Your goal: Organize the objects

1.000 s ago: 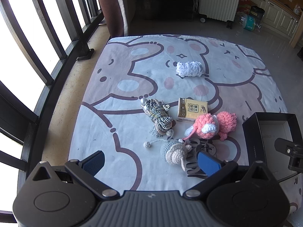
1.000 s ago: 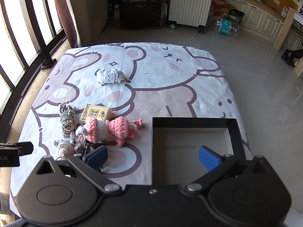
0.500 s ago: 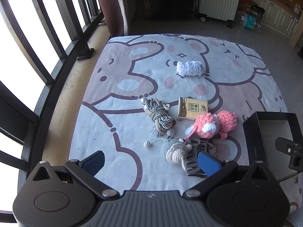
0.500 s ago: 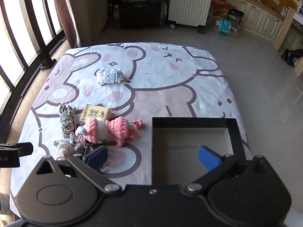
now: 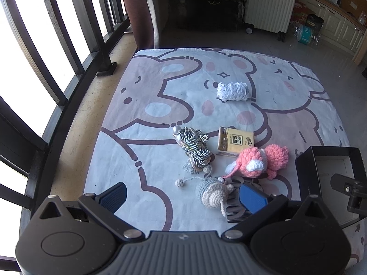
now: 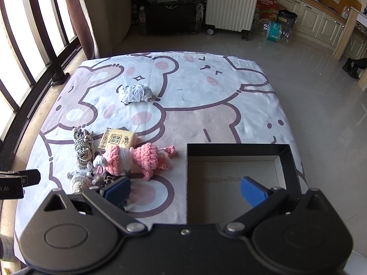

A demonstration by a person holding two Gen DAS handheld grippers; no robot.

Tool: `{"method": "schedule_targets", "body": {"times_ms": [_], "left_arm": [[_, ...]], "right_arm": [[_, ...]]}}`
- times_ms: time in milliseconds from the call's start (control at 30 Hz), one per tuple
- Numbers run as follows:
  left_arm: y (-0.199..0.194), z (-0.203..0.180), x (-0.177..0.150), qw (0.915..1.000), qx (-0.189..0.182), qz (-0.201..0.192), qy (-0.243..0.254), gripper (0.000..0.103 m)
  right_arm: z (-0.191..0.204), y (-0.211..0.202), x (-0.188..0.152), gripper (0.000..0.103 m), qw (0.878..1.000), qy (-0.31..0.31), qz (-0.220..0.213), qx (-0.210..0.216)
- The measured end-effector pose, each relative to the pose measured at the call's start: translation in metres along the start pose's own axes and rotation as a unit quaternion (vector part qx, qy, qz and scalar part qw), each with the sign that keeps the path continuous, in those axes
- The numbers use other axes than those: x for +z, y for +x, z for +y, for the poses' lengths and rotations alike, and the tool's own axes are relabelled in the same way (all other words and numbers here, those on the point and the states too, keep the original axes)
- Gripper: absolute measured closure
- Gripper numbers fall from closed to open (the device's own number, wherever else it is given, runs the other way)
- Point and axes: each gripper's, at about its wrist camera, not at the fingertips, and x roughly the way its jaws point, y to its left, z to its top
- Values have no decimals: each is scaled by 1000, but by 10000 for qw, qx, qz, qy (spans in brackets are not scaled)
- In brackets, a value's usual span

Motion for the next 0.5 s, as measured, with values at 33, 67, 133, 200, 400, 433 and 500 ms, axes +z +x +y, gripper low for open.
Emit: {"method": "schedule_targets", "body": {"times_ms": [33,67,133,200,400,433,500], "left_arm": [[1,0,1,10000,-4,-4,4,0],[4,0,3,10000,-2,-4,25,0],[9,-3,5,10000,35,2,93,0],[15,-5,7,9998,82,14,178,0],[37,-7,11,9991,149,130,367,0],[40,-7,11,9991,142,145,359,0],[44,-5,12,9994,100,165,298,0]], "right_arm": [[1,1,1,0,10000,-18,-10,10],[2,2,2,0,10000,-32,-17,17],[4,7,6,0,9999,-72,-48,64],[5,11,11,0,9998,-109,-77,113],[7,28,19,0,9994,-188,-48,270],[7,31,20,0,9994,-203,-31,279],[9,36,22,0,9993,-225,-2,304]]}}
